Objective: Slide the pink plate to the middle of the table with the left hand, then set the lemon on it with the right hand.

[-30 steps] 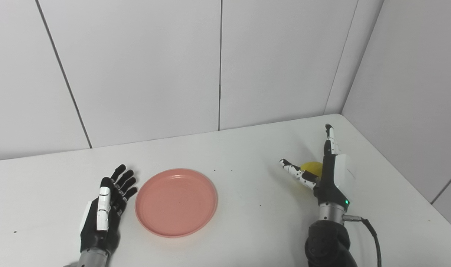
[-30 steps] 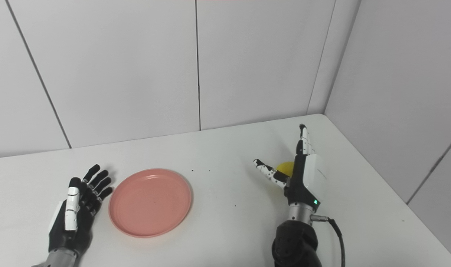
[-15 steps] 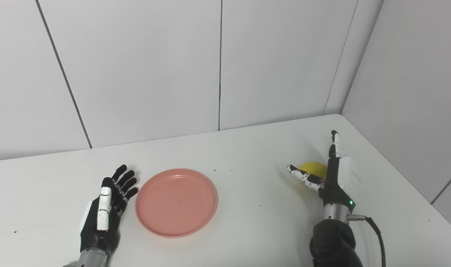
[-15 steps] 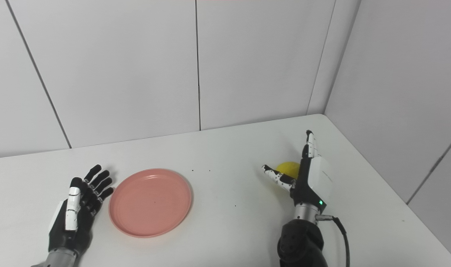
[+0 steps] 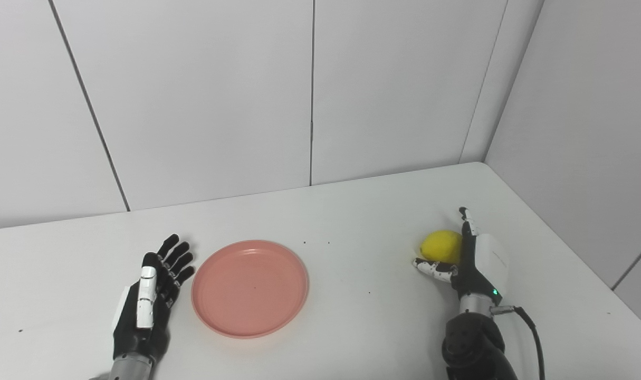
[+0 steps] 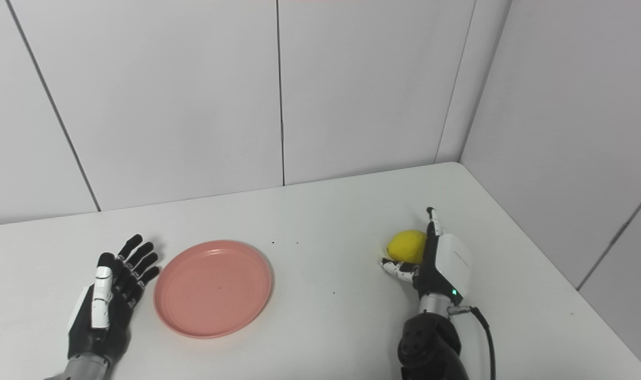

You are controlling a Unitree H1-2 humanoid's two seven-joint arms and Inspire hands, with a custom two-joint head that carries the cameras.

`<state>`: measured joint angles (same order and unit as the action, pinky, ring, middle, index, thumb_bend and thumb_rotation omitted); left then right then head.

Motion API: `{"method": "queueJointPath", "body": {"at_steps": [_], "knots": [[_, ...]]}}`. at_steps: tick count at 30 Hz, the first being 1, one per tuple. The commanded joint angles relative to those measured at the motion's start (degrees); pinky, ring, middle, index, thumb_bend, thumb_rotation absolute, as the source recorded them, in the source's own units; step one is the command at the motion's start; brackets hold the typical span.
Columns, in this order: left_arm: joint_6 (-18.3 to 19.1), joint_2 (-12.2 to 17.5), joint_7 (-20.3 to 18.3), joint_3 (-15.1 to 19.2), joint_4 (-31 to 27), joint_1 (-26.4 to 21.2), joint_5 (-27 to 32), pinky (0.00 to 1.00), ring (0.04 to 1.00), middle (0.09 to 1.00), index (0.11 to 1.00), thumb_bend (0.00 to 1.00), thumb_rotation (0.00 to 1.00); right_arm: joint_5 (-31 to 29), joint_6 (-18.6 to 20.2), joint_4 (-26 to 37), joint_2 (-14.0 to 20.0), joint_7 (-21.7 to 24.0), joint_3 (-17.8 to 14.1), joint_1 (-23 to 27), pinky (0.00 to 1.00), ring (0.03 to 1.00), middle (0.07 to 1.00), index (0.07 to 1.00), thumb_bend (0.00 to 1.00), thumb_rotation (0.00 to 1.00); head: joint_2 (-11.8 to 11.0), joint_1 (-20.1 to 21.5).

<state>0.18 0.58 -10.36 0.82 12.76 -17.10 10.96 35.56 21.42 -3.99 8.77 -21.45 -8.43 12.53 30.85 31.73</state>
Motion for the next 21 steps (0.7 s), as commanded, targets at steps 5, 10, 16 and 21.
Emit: {"method": "queueJointPath", "body": {"at_steps": [5,10,16,21], "knots": [[-0.56,-0.3,-0.63,0.16,0.32,-0.82,0.94,0.86,0.884,0.881,0.868,0.72,0.96,-1.53,-3.08,-3.2,1.53,-2.58,0.74,2.19,0.55,0.635,0.796,0.815,0.79,0.0,0.02,-0.14],[0.19,-0.53,-0.24,0.36,-0.69,-0.67,0.94,0.85,0.879,0.879,0.867,0.71,0.96,-2.95,-5.22,-4.03,1.42,-5.15,0.74,1.96,0.44,0.451,0.599,0.707,0.55,0.0,-0.03,-0.25],[0.53,-0.61,-0.21,0.41,-1.15,-0.65,0.76,0.87,0.891,0.888,0.876,0.72,0.96,-3.21,-7.77,-5.17,1.41,-8.34,1.06,1.8,0.25,0.408,0.447,0.553,0.51,0.0,0.23,-0.42],[0.67,-0.73,-0.26,0.46,-1.36,-0.57,0.83,0.88,0.895,0.891,0.877,0.71,0.97,-3.57,-7.38,-4.7,1.31,-8.68,1.32,1.61,0.23,0.444,0.427,0.538,0.51,0.0,0.31,-0.79]]}}
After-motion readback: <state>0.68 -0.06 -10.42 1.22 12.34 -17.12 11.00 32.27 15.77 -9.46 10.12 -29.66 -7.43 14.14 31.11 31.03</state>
